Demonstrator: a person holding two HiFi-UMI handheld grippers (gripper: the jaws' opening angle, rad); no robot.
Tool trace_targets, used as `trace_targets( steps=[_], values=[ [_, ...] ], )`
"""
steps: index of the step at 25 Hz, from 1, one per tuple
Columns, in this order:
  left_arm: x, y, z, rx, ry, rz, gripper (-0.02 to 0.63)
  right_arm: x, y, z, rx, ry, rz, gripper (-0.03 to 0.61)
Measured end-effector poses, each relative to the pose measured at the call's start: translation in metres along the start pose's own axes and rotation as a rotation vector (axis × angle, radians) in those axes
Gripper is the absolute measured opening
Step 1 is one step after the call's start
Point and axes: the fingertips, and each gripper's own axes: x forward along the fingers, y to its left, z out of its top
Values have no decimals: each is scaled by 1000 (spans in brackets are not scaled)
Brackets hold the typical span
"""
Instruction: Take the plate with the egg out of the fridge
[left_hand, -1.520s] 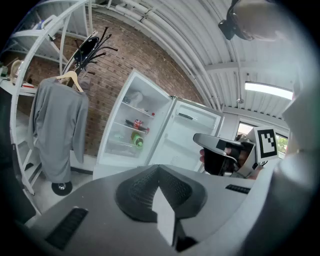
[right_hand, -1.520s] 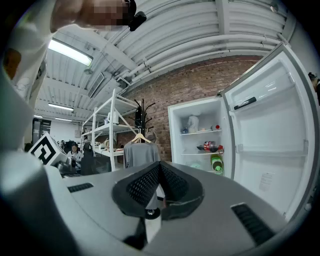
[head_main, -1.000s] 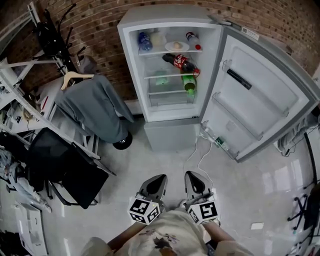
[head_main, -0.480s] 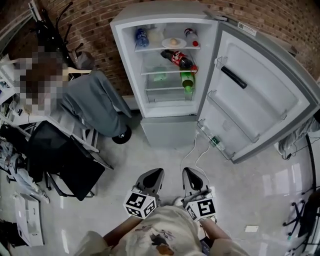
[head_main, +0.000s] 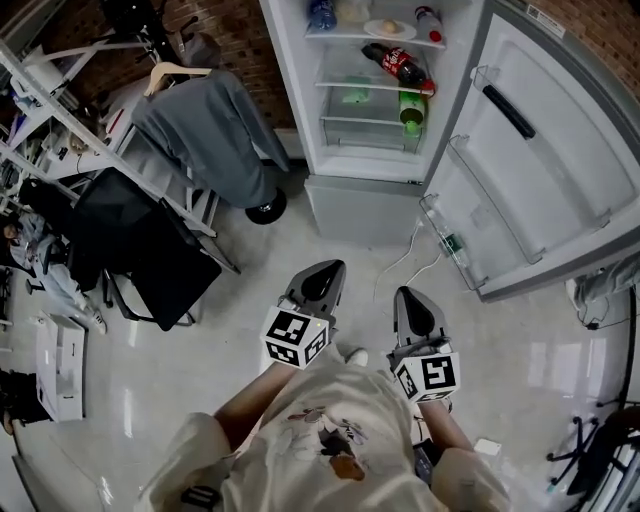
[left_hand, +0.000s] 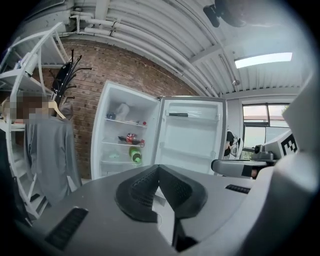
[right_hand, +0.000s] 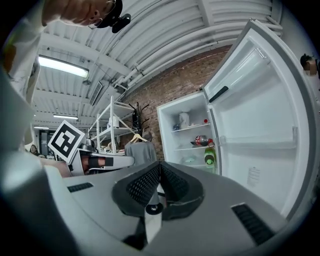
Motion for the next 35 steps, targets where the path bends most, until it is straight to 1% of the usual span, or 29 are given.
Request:
trace_targets(
  steps=[3, 6, 8, 12, 15, 17, 21, 25, 29, 35],
  values=[
    [-4, -1, 4, 6, -9, 18, 9, 1, 4, 4, -19, -12, 32, 6],
    [-4, -3, 2, -10, -11, 24, 9, 2, 5, 5, -14, -15, 44, 6],
    [-2, -5, -1, -27, -8, 22, 9, 2, 5, 5, -30, -10, 52, 6],
    [7, -7, -8, -53, 7, 2, 9, 7, -5, 3, -36, 1, 36, 6],
    [15, -1, -4, -65, 5, -13, 9, 21, -14, 2, -23, 7, 19, 6],
    [21, 5, -3, -79, 4, -19, 9, 32, -16, 3, -32, 13, 14, 6],
    [32, 36, -3, -117, 5, 0, 9, 65, -16, 4, -68, 34, 10, 6],
    [46, 75, 2, -146, 17, 8, 9, 106, -17, 8, -62, 40, -3, 6],
    [61, 105, 14, -158, 11, -15, 9, 147, -19, 14, -56, 46, -32, 6],
    [81, 142, 28, -170, 20, -75, 9, 198, -18, 24, -73, 52, -73, 6]
  ],
)
